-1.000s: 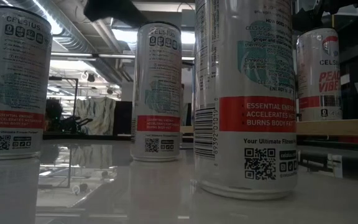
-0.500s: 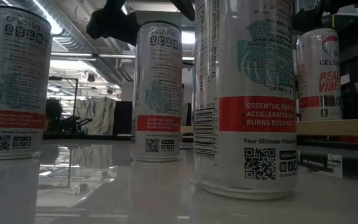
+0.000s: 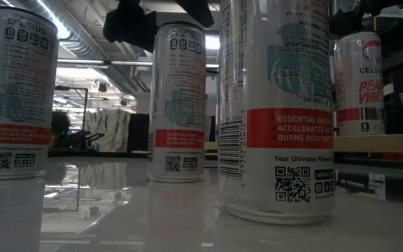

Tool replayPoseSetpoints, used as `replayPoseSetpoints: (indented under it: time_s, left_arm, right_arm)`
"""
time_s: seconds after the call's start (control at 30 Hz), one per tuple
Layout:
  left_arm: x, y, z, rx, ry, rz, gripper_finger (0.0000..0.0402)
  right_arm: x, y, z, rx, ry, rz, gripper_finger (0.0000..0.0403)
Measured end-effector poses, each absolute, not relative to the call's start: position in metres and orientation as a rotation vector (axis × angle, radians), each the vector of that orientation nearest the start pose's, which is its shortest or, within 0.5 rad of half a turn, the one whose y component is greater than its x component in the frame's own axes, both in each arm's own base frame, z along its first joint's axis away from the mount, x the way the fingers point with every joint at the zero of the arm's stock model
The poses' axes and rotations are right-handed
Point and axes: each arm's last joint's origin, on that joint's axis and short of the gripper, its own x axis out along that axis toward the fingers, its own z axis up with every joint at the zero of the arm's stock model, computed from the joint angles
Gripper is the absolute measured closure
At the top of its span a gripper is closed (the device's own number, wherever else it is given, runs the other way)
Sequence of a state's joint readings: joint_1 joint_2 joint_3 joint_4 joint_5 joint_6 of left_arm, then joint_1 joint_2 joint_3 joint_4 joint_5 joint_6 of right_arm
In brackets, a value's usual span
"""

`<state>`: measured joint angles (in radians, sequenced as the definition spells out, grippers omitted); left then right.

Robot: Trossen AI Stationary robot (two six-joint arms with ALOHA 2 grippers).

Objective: Place canned beverage on shelf
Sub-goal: Put the white pink soda can on the shelf aligned with the other white pink soda can

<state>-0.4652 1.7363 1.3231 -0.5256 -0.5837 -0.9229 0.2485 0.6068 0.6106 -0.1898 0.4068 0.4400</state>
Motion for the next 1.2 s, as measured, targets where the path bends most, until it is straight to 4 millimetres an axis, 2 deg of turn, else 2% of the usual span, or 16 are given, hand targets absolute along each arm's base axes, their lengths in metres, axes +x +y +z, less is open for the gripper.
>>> replayPoseSetpoints:
  time_s: [0.13,0.43,0.57,0.83,1.2]
  left_arm:
    - [0.334,-0.150,0.246,-0.402,0.680,0.463,0.0060]
    - [0.333,-0.149,0.245,-0.393,0.688,0.471,0.0132]
    - [0.333,-0.149,0.245,-0.391,0.691,0.469,0.0152]
    - [0.336,-0.146,0.246,-0.283,0.736,0.386,0.0154]
    - [0.354,-0.123,0.250,-0.197,0.793,0.139,0.0154]
  right_arm:
    - [0.139,0.023,0.298,0.378,0.138,-0.194,0.0061]
    - [0.139,0.024,0.298,0.378,0.138,-0.193,0.0061]
    - [0.139,0.024,0.298,0.378,0.138,-0.193,0.0061]
    - [0.139,0.024,0.298,0.378,0.138,-0.193,0.0061]
    - [0.139,0.024,0.298,0.378,0.138,-0.193,0.0061]
